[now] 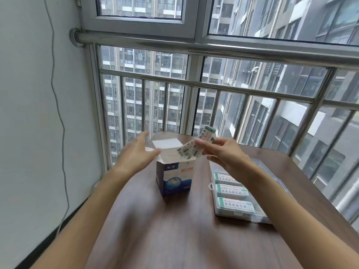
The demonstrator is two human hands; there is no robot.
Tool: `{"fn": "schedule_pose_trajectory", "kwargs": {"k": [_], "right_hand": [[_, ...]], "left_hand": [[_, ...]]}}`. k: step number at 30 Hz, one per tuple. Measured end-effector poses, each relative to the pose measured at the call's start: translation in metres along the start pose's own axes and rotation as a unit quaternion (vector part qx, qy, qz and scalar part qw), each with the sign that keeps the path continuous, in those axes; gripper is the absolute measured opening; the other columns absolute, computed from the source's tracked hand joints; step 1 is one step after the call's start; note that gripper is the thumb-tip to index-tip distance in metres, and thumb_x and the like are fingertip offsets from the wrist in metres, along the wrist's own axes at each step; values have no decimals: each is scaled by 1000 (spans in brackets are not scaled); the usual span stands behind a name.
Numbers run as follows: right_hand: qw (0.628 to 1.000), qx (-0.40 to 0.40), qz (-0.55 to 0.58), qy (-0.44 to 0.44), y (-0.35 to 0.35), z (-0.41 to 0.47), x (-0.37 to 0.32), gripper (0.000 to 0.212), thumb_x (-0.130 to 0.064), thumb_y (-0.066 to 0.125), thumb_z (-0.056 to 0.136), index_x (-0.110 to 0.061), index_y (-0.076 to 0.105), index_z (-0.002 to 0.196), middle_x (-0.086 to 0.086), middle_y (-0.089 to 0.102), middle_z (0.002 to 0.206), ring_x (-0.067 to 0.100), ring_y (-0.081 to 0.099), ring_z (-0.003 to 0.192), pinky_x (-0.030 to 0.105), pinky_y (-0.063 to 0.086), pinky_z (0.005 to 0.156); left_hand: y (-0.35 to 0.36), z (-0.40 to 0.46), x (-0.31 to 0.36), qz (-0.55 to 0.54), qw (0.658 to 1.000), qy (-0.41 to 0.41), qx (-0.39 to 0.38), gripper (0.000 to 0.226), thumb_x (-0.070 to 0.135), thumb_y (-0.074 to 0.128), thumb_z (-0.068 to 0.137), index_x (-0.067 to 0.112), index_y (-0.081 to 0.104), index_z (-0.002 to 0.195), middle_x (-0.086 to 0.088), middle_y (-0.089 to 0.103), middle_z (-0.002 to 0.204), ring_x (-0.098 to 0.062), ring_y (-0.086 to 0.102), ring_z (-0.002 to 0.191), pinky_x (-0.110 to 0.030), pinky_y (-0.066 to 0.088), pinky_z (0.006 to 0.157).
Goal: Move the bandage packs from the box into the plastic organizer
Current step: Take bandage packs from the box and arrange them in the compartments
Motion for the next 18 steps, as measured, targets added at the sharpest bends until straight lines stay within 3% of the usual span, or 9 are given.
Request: {"fn": "schedule_pose_trajectory", "kwargs": {"k": [2,4,5,8,12,15,18], "right_hand": [[999,-41,9,7,-4,-10,3,28,-29,73,68,-9,72,86,8,74,87,19,64,87,29,51,84],[997,-74,22,10,-9,-22,9,29,-27,71,67,-8,71,89,7,74,84,13,63,78,24,50,75],[996,-81,31,9,-12,-28,13,28,-25,71,67,-8,71,89,7,74,84,12,64,76,23,50,73],[997,-58,55,-11,-28,-40,27,30,-20,73,67,-7,71,94,11,74,90,16,68,79,21,54,70],[998,34,51,-28,-60,-47,49,28,-14,77,71,-10,67,96,12,74,90,20,68,78,25,50,67],[995,89,13,-50,-77,-50,59,30,-9,77,73,-15,66,100,7,74,90,12,66,72,19,47,58],[989,130,23,-60,-92,-53,66,37,-7,77,74,-20,64,106,1,72,86,5,63,65,14,46,54]], "left_hand": [[-14,-16,23,9,986,90,141,45,31,58,93,18,48,135,-1,53,136,-19,48,123,-35,39,100],[-16,-34,51,-64,973,154,161,26,29,53,96,22,57,120,5,63,115,-6,58,98,-18,45,82],[-7,-40,61,-95,977,157,109,22,32,49,97,25,58,116,8,64,107,-2,59,88,-15,47,74],[42,-52,79,-111,980,102,-127,29,46,37,98,28,57,110,8,63,97,-2,58,78,-29,51,73],[95,-65,99,-185,924,92,-323,24,28,34,104,23,56,94,2,68,94,2,63,68,-17,45,53],[120,-66,102,-234,904,75,-349,24,17,36,103,14,58,94,1,69,84,3,64,65,-13,45,49],[137,-65,101,-264,912,67,-308,24,14,37,103,9,60,98,-7,65,84,0,62,60,-18,48,51]]}}
Point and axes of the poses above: each hand's wrist, its own z-axis towards the middle knuckle, its own y-axis out of the palm, x = y × z, the point moved 5 cm from there along z, towards the middle knuckle
